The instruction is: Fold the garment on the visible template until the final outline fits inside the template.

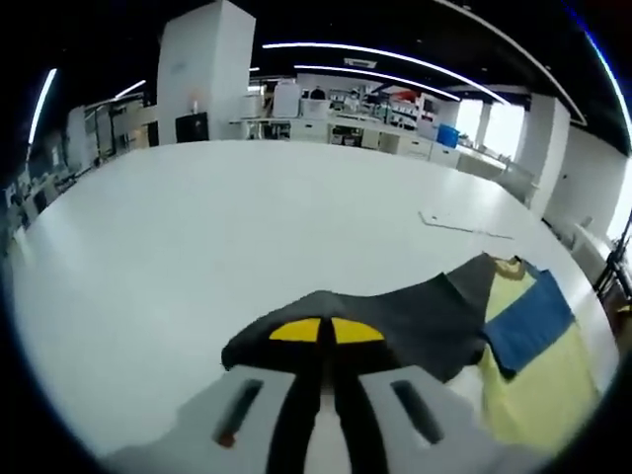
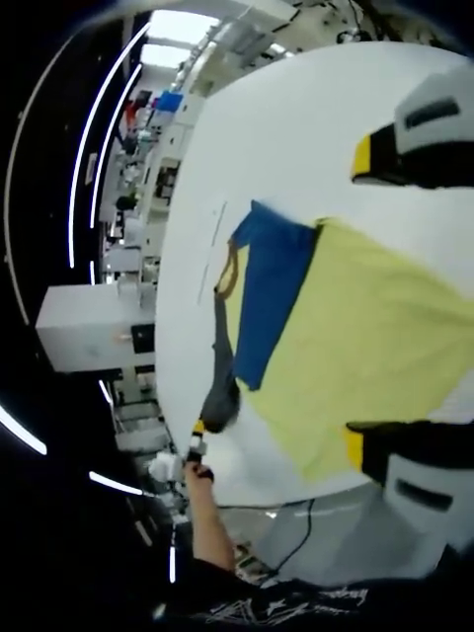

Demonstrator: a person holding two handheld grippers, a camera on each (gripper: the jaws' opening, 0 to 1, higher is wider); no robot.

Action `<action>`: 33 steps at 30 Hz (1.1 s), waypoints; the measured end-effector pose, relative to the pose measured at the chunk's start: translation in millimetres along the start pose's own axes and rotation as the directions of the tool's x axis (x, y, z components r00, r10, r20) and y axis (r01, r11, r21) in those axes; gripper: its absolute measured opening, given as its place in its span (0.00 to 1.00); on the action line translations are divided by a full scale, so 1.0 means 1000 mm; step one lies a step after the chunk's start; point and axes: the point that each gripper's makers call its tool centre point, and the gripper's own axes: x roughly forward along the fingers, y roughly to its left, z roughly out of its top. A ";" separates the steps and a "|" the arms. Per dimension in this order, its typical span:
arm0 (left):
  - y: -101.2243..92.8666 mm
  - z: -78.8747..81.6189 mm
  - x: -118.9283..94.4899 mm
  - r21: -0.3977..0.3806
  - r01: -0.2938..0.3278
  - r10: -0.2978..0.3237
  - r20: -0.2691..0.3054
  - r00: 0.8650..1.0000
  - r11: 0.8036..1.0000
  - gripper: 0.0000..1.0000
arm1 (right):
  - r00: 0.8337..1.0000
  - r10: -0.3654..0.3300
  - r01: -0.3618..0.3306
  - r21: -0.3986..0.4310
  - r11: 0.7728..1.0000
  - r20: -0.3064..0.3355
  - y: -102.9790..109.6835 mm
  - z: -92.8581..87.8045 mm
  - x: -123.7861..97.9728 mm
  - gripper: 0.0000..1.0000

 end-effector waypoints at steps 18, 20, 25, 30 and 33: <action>-0.064 0.051 -0.002 0.062 0.095 -0.100 0.090 0.991 0.994 0.00 | 1.000 0.005 -0.005 0.010 1.000 -0.005 0.000 -0.008 -0.003 1.00; -0.071 0.058 0.000 0.065 0.111 -0.117 0.105 0.988 0.992 0.00 | 1.000 0.005 -0.005 0.011 1.000 -0.007 -0.002 -0.010 -0.004 1.00; -0.094 0.070 -0.003 0.075 0.150 -0.158 0.129 0.979 0.986 0.00 | 1.000 0.007 -0.007 0.015 1.000 -0.006 -0.003 -0.012 -0.004 1.00; -0.124 0.077 0.000 0.077 0.193 -0.203 0.139 0.969 0.978 0.00 | 1.000 0.011 -0.011 0.014 1.000 -0.010 -0.001 -0.012 -0.003 1.00; -0.139 0.084 0.001 0.079 0.221 -0.231 0.150 0.961 0.972 0.00 | 1.000 0.010 -0.010 0.016 1.000 -0.011 -0.001 -0.013 -0.003 1.00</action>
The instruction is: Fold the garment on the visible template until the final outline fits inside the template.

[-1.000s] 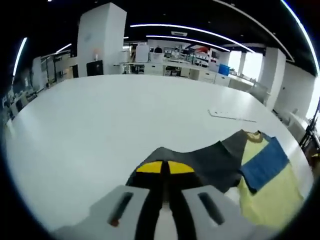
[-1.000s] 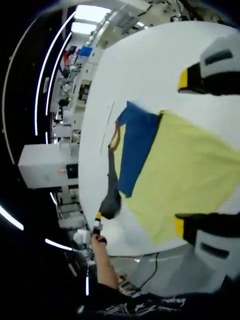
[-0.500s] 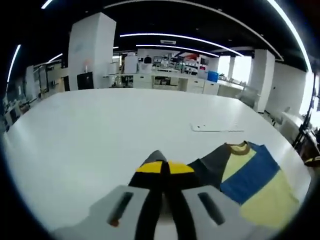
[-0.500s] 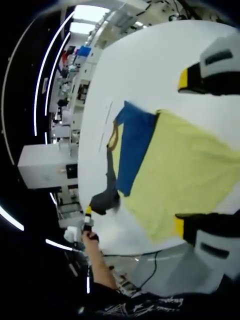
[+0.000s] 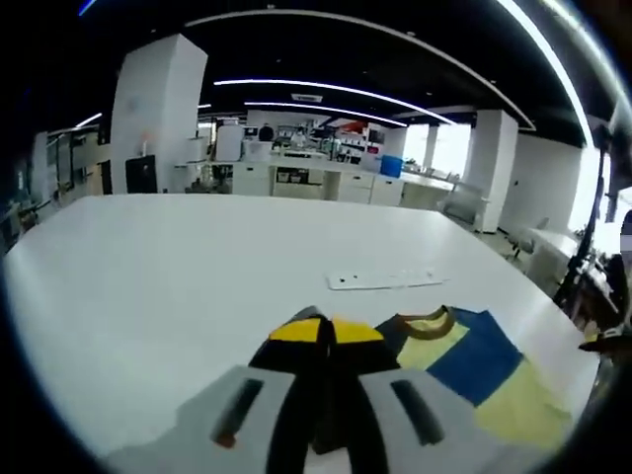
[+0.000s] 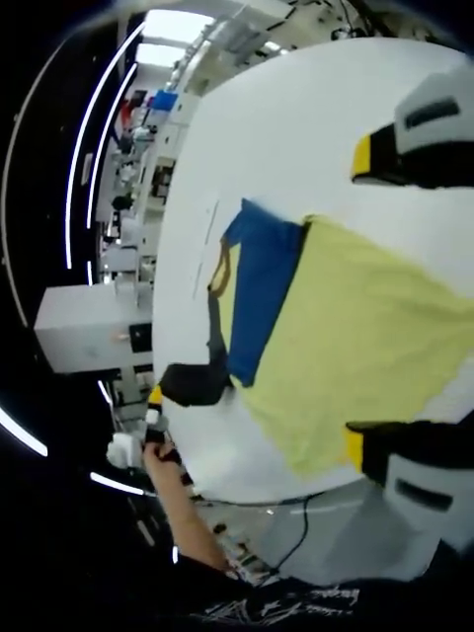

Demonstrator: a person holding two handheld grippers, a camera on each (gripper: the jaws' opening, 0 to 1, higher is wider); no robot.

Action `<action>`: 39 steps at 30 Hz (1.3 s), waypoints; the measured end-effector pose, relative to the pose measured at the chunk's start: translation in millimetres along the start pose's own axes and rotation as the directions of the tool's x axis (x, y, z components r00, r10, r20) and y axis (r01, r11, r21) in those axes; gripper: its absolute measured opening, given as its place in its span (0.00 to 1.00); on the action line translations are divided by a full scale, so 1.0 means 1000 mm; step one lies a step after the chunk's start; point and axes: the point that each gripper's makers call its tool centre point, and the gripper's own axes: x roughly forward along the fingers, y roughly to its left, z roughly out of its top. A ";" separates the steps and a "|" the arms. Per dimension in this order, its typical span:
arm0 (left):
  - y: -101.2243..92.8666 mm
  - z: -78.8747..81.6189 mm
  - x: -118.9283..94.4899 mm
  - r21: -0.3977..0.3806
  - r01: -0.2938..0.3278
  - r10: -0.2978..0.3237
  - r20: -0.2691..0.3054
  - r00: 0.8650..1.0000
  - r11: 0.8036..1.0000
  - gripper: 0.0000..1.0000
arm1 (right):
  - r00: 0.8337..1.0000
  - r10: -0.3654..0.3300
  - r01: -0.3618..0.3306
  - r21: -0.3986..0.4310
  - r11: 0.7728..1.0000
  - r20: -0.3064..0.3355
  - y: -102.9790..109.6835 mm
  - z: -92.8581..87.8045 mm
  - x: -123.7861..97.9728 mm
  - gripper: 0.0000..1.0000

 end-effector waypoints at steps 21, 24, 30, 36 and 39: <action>-0.103 0.001 0.026 0.020 0.173 -0.173 0.005 0.985 0.985 0.00 | 1.000 0.000 0.000 0.005 1.000 -0.011 0.002 -0.002 0.002 1.00; -0.121 -0.007 0.030 0.042 0.192 -0.192 -0.012 0.981 0.980 0.00 | 1.000 0.000 0.000 0.005 1.000 -0.017 0.002 -0.003 0.002 1.00; -0.149 -0.032 0.036 0.100 0.234 -0.228 -0.061 0.972 0.967 0.00 | 0.999 -0.005 0.005 0.005 1.000 -0.032 0.002 -0.006 0.001 1.00; -0.170 -0.071 0.045 0.144 0.260 -0.242 -0.132 0.961 0.955 0.00 | 0.999 -0.006 0.006 0.008 1.000 -0.039 0.001 -0.008 0.001 1.00; -0.180 -0.094 0.052 0.161 0.284 -0.257 -0.170 0.951 0.945 0.00 | 0.999 -0.007 0.007 0.010 1.000 -0.042 0.000 -0.009 0.001 1.00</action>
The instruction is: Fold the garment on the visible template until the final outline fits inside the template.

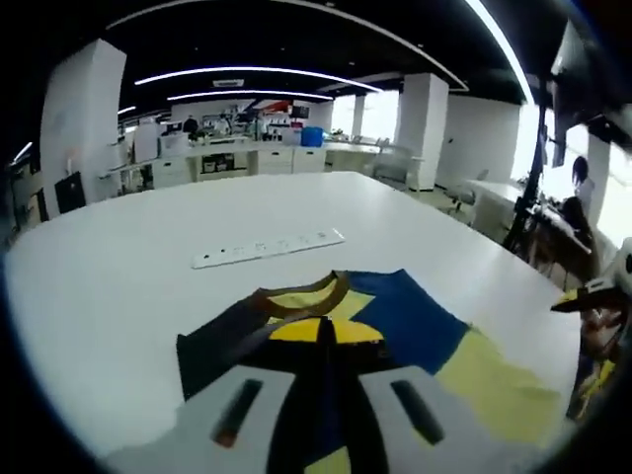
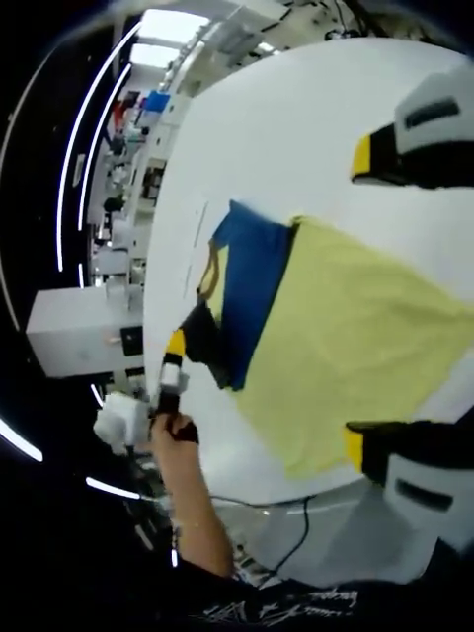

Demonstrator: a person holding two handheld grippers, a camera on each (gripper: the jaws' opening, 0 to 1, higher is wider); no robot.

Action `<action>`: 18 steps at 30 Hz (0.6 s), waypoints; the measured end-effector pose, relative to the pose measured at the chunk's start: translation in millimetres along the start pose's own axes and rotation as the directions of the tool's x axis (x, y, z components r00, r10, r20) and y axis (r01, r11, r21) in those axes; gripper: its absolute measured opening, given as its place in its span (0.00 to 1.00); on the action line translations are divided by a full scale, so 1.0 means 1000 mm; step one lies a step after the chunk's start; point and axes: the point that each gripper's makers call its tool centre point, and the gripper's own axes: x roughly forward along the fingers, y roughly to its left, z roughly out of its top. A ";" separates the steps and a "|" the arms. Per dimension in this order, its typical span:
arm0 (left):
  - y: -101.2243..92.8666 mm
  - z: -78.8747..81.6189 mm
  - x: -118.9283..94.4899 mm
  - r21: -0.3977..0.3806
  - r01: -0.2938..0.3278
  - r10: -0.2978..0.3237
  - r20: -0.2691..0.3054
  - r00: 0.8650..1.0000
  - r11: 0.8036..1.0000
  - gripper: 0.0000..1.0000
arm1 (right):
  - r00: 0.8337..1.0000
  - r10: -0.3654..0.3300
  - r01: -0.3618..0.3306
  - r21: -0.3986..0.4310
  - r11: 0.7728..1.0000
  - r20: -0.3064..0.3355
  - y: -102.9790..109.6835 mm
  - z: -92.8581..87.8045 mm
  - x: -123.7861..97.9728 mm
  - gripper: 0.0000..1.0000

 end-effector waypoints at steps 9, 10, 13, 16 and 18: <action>-0.025 -0.042 0.013 0.053 0.054 -0.048 -0.104 0.993 0.997 0.00 | 1.000 -0.008 0.009 0.014 1.000 -0.013 -0.004 -0.006 -0.001 0.99; -0.028 -0.046 0.015 0.060 0.061 -0.054 -0.113 0.992 0.996 0.00 | 1.000 -0.009 0.010 0.014 1.000 -0.019 -0.004 -0.008 -0.001 0.99; -0.036 -0.054 0.017 0.045 0.084 -0.077 -0.139 0.987 0.995 0.00 | 1.000 -0.014 0.014 0.020 1.000 -0.026 -0.005 -0.010 -0.001 0.99; -0.043 -0.065 0.017 0.064 0.110 -0.098 -0.168 0.981 0.992 0.00 | 1.000 -0.011 0.012 0.028 1.000 -0.019 -0.004 -0.009 -0.001 0.99; -0.049 -0.070 0.016 0.078 0.133 -0.117 -0.182 0.976 0.988 0.00 | 1.000 -0.011 0.011 0.028 1.000 -0.020 -0.004 -0.009 -0.001 0.99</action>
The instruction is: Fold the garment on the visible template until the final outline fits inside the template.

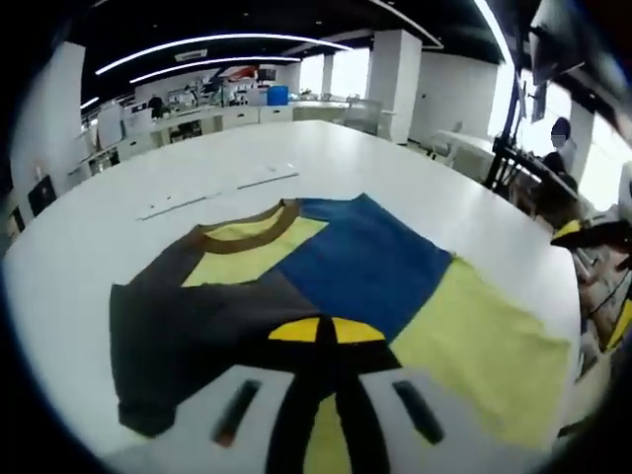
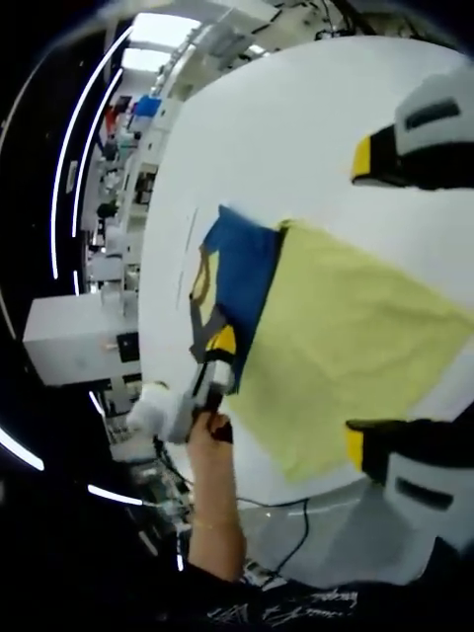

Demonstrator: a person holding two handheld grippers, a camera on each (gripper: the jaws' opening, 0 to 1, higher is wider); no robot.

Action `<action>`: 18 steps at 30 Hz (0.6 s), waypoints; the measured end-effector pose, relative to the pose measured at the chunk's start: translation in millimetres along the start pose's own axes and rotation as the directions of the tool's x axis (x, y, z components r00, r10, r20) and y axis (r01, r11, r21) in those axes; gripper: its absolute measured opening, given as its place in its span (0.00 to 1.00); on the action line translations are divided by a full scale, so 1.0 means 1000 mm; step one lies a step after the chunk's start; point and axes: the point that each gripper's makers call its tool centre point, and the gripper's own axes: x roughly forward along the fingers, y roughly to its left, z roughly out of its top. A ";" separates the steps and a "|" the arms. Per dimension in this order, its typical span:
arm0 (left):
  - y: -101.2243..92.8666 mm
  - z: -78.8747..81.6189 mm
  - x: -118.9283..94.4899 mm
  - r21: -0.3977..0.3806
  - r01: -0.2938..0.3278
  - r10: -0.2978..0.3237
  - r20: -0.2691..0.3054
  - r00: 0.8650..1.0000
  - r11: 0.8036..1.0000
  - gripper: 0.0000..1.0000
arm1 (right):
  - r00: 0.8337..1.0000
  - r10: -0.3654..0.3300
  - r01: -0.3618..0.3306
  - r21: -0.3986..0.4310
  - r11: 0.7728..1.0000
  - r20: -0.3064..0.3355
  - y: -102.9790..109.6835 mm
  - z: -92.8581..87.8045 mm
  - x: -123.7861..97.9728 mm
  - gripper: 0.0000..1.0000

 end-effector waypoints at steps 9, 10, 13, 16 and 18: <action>-0.013 -0.010 -0.006 0.026 0.057 -0.057 0.002 0.998 0.998 0.07 | 1.000 0.001 -0.001 0.007 1.000 0.006 0.000 0.000 0.001 0.99; -0.014 -0.010 -0.009 0.029 0.061 -0.062 0.005 0.998 0.998 0.08 | 1.000 0.001 -0.001 0.007 1.000 0.006 0.000 0.001 0.001 0.99; -0.020 -0.007 -0.021 0.075 0.088 -0.089 0.020 0.996 0.993 0.10 | 1.000 0.003 -0.003 0.007 1.000 0.008 0.000 0.001 0.002 0.99; -0.013 -0.002 -0.035 0.104 0.081 -0.086 0.044 0.995 0.991 0.11 | 1.000 0.006 -0.006 0.006 1.000 0.014 0.001 0.003 0.002 0.99; -0.008 0.003 -0.043 0.097 0.080 -0.088 0.074 0.993 0.992 0.11 | 1.000 0.007 -0.007 0.006 1.000 0.015 0.002 0.004 0.003 0.99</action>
